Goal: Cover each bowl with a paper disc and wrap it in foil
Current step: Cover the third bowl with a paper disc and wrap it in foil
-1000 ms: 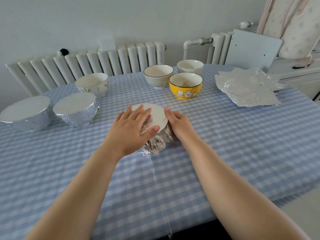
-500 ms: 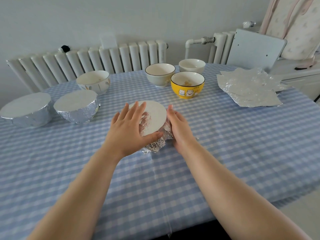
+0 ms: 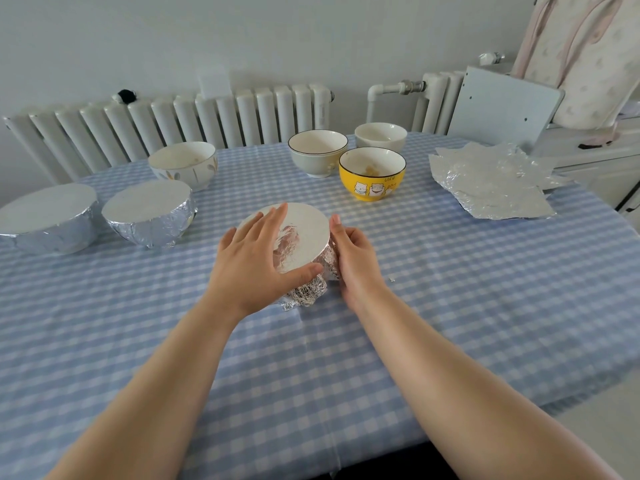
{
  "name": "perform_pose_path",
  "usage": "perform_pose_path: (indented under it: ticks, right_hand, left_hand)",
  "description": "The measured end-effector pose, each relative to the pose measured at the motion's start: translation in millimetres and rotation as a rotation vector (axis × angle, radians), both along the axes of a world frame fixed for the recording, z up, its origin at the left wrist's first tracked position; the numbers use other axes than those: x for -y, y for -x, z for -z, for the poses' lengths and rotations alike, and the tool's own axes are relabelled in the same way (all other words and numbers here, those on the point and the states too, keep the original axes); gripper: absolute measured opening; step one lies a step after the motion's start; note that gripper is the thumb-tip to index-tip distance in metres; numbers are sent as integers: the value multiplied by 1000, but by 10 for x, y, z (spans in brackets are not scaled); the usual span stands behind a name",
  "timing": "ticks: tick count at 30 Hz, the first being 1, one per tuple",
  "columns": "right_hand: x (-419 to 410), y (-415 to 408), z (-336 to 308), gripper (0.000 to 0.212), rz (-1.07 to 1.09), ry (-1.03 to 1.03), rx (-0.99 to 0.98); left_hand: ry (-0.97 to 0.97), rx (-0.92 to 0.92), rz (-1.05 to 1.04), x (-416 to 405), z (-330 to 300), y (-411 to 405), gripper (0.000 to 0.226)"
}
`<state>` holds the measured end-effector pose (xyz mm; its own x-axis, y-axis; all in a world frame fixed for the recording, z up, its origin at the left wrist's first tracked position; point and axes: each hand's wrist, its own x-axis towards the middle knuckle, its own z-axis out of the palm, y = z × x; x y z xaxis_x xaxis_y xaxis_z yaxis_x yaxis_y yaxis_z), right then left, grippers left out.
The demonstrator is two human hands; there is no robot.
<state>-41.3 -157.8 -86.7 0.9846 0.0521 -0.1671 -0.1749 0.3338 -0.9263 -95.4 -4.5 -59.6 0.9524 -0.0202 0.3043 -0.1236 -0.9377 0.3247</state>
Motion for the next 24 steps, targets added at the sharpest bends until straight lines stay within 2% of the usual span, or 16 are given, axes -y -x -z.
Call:
perform_pose_path:
  ticks: [10,15,20,24]
  right_hand:
    - [-26,-55,7,36,38,120,40]
    - [-63,-46,0,27,78,145,38]
    - [-67,-63,21,9,91,155,40]
    - [-92,-63,29,8,101,158,36]
  left_hand:
    - [52,13,-19,-41,36,25,114]
    - [68,48,-17,-16,13,20,113]
    - [101,34,-15,-3,-13,30,114]
    - [118,44,-13,-22,-6,36,115]
